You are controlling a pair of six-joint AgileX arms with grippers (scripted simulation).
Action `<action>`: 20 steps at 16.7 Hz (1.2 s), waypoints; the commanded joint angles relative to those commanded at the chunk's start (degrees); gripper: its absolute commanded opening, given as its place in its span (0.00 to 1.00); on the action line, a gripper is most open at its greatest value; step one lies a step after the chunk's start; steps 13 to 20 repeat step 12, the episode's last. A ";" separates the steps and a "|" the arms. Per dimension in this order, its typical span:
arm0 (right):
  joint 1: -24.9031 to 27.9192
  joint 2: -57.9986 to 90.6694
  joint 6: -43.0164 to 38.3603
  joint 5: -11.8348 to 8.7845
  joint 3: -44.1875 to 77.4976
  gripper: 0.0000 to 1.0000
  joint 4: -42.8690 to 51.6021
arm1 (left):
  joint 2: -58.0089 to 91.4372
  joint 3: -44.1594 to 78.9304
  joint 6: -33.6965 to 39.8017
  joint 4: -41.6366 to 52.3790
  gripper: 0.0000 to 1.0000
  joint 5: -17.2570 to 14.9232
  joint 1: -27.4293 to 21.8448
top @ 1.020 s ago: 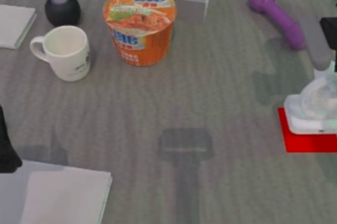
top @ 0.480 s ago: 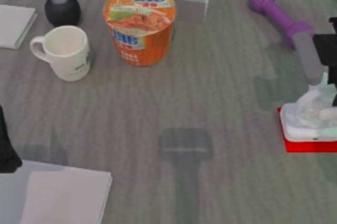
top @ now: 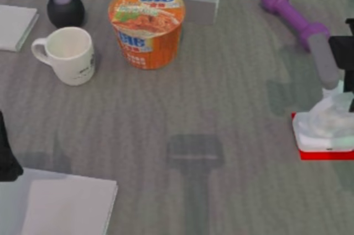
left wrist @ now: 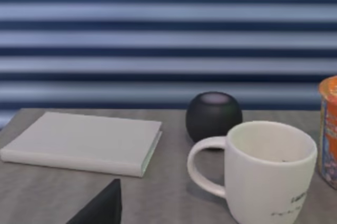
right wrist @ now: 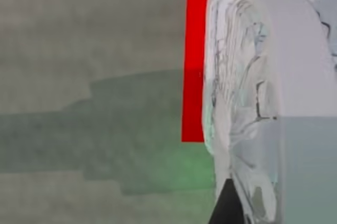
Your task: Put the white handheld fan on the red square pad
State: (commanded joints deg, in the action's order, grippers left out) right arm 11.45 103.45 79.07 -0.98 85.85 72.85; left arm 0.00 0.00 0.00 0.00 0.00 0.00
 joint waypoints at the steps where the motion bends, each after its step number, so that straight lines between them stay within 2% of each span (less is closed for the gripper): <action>1: 0.00 0.00 0.00 0.00 0.00 0.60 0.00 | 0.00 0.00 0.00 0.00 1.00 0.00 0.00; 6: 0.00 0.00 0.00 0.00 0.00 0.98 0.00 | 0.00 0.00 0.00 0.00 1.00 0.00 0.00; 20: 0.00 0.00 0.00 0.00 0.00 1.00 0.00 | 0.00 0.00 0.00 0.00 1.00 0.00 0.00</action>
